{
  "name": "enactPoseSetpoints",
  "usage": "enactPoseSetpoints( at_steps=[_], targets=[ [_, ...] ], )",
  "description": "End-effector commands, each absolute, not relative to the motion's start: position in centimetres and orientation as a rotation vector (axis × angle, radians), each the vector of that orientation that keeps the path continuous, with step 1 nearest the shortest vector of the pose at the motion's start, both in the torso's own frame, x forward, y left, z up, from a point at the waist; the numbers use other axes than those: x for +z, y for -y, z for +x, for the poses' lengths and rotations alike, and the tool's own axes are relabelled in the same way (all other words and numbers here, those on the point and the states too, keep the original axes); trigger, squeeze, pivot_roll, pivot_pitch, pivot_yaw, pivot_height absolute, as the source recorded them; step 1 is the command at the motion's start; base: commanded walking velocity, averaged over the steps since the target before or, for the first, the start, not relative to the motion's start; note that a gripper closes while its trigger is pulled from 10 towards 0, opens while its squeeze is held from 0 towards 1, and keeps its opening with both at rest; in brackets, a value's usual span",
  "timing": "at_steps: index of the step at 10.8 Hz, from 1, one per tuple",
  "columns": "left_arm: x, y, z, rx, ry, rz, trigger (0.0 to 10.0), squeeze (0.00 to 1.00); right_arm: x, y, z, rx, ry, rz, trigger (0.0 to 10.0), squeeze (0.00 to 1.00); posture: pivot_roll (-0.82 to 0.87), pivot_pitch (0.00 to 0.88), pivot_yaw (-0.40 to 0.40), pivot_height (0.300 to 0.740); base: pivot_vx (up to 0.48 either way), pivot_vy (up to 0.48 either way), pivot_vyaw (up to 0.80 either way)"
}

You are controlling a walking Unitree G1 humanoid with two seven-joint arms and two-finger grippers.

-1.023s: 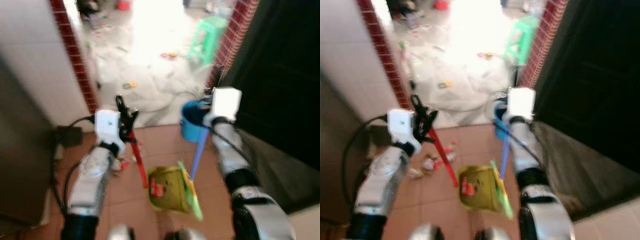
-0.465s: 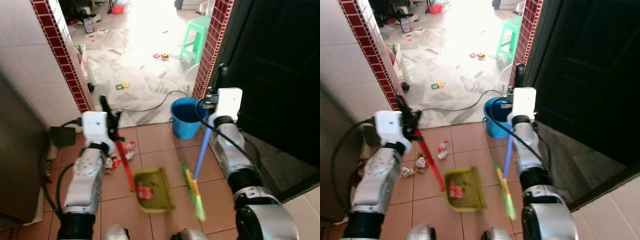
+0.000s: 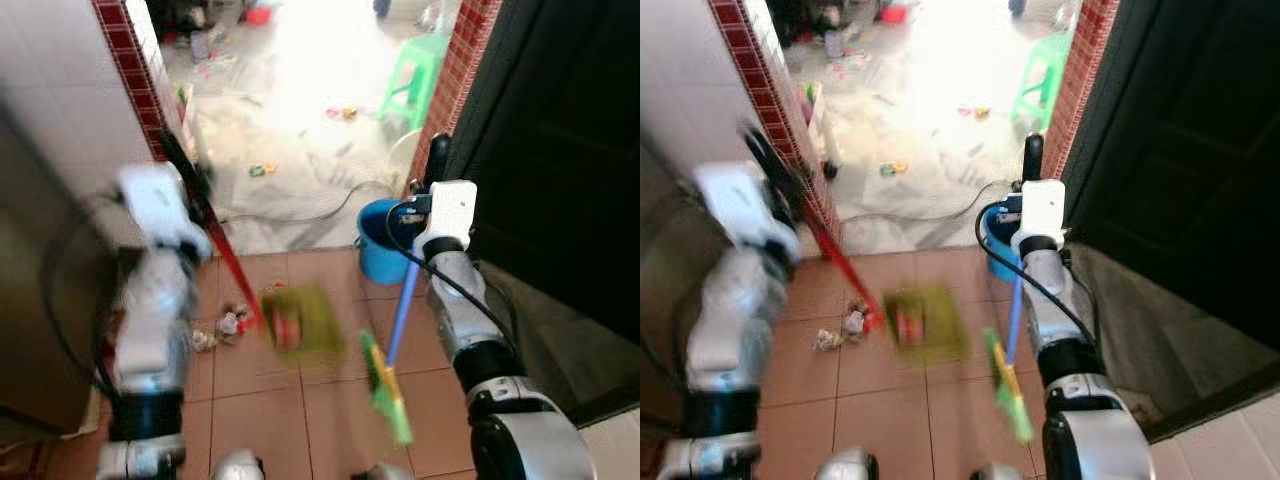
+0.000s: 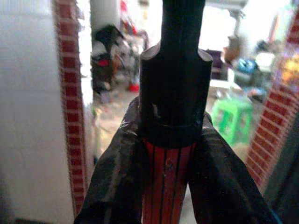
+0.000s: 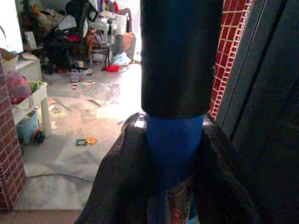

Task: Sweep floor

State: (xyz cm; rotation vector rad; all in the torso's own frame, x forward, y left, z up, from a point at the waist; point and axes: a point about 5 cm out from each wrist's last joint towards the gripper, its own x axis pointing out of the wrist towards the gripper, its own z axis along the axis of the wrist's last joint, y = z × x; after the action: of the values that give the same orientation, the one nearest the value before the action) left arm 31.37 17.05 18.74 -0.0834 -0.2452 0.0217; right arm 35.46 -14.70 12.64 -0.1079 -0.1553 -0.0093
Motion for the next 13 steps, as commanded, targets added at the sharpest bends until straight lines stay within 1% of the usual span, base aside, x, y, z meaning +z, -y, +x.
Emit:
enactPoseSetpoints(
  at_steps=[1,2,5,7,13],
  targets=[
    [21.9,-17.3,31.3,0.02,0.382,-0.081,10.0,0.0,13.0,14.7,35.7,-0.018,0.16,-0.115,10.0,0.0,0.01,0.0,-0.003,0.74,0.285,0.0,0.0],
    [23.0,-17.5,31.6,0.025,0.411,-0.079,10.0,0.0,12.8,14.7,35.6,-0.018,0.15,-0.12,10.0,0.0,0.01,0.0,-0.004,0.74,0.382,0.0,-0.8],
    [23.9,-17.3,31.9,0.029,0.447,-0.091,10.0,0.0,12.8,14.8,35.6,-0.014,0.152,-0.13,10.0,0.0,0.01,0.0,-0.006,0.74,0.435,0.0,-0.8],
    [24.3,-17.5,32.4,0.056,0.461,-0.111,10.0,0.0,13.0,14.6,35.7,-0.002,0.154,-0.126,10.0,0.0,0.0,0.0,-0.008,0.74,0.467,0.0,-0.6],
    [25.9,-17.7,32.7,0.09,0.518,-0.127,10.0,0.0,12.9,14.6,35.6,0.012,0.151,-0.13,10.0,0.0,0.0,0.0,-0.004,0.74,0.446,0.0,0.0]
  ],
)
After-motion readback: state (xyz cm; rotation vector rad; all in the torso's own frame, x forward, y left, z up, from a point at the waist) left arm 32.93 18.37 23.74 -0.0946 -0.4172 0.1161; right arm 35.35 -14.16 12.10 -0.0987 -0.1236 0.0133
